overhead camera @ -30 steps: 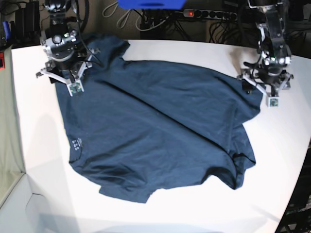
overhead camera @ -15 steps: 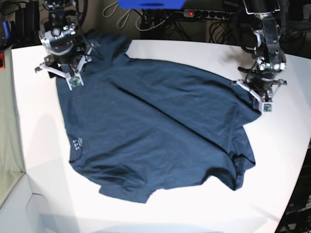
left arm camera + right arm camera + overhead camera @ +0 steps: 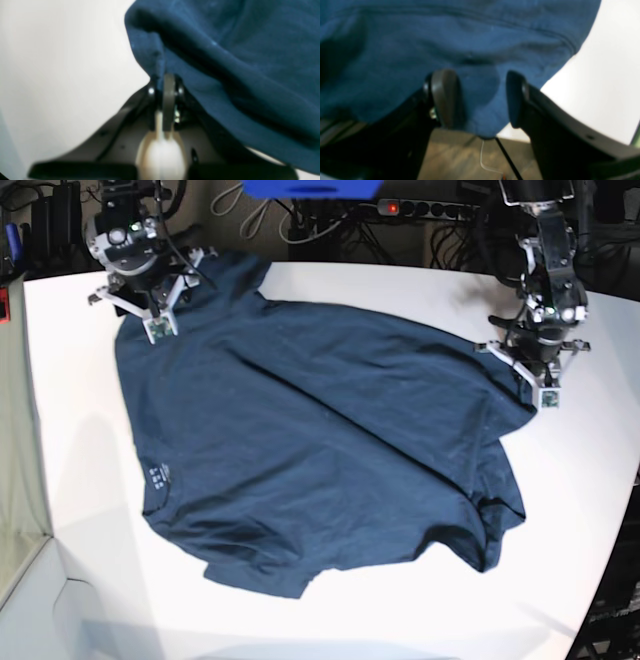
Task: Layout the t-shirt on the table in an organized manner, then fold the t-shirt properly
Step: 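Hold the shirt edge with both grippers and pull it taut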
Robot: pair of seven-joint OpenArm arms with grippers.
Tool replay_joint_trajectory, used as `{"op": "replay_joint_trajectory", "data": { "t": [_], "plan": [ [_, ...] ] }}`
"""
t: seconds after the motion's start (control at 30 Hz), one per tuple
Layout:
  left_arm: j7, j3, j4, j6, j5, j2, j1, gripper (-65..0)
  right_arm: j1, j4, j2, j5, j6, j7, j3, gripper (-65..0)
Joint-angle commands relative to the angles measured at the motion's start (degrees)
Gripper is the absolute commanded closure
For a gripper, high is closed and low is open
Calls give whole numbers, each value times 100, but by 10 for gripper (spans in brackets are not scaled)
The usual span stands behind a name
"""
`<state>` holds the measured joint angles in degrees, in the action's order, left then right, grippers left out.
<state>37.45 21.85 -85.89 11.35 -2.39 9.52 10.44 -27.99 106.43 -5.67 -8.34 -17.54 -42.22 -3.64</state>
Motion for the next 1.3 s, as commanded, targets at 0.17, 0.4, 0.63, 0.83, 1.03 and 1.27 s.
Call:
{"op": "replay_joint_trajectory", "data": {
  "t": [0.17,0.4,0.63,0.83,1.03,1.27],
  "plan": [
    [189,18,-22,-15,94,64,7,-4,139,-520,0,-23,0,-213,-27,-320],
    [189,220,-31,-15,85,55,7,-4,183,-775,53,-23,0,-240,-18,0],
    [233,220,-805,-15,77,20,51,-4,69,-142,70,-23,0,-222,-18,0],
    [242,220,-1719,-41,103,2,51,-4,-1,1001,70,-23,0,-249,-18,0],
    [242,431,-2396,-41,103,-33,60,-4,69,1018,70,-23,0,-249,-36,0],
    [242,607,-2370,-23,85,-121,42,-4,25,992,70,-23,0,-249,8,-12]
  ]
}}
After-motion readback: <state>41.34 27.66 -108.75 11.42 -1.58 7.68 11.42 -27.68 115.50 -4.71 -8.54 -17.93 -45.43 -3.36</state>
